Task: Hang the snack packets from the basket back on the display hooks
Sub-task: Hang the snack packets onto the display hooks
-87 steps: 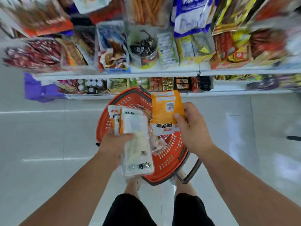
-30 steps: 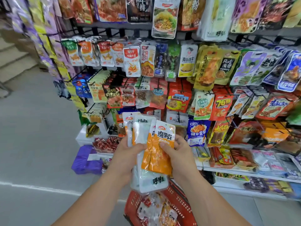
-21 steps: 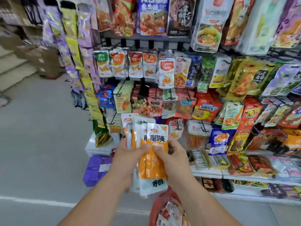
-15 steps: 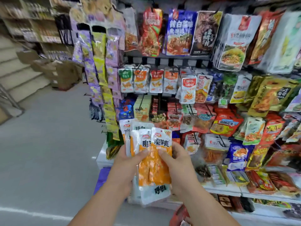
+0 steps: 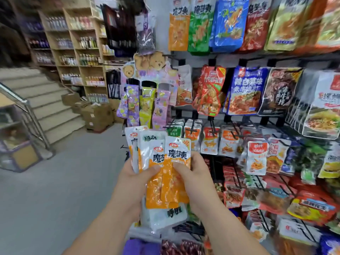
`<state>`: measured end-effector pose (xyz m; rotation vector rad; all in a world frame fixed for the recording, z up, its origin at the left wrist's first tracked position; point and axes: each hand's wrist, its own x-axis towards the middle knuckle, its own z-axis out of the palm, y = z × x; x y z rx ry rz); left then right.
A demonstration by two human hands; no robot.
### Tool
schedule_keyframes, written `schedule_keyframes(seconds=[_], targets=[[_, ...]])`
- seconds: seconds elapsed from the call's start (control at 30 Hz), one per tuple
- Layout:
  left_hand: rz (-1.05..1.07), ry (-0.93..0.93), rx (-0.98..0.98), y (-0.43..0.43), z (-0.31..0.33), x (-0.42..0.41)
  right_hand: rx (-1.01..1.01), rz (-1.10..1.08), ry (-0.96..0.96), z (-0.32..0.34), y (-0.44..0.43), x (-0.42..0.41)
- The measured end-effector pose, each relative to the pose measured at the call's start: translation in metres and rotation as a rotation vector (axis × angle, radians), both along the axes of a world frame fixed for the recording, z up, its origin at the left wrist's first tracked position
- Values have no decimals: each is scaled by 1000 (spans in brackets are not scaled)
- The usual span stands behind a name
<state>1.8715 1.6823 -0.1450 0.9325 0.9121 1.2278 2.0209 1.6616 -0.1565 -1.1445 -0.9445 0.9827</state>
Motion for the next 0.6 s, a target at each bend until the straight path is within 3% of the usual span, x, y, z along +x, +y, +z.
schedule_keyframes(seconds=[0.3, 0.6], targets=[[68, -117, 163, 85, 71, -3, 188, 18, -112, 76, 91, 6], [-34, -294, 238, 163, 123, -14, 312, -125, -213, 128, 141, -14]])
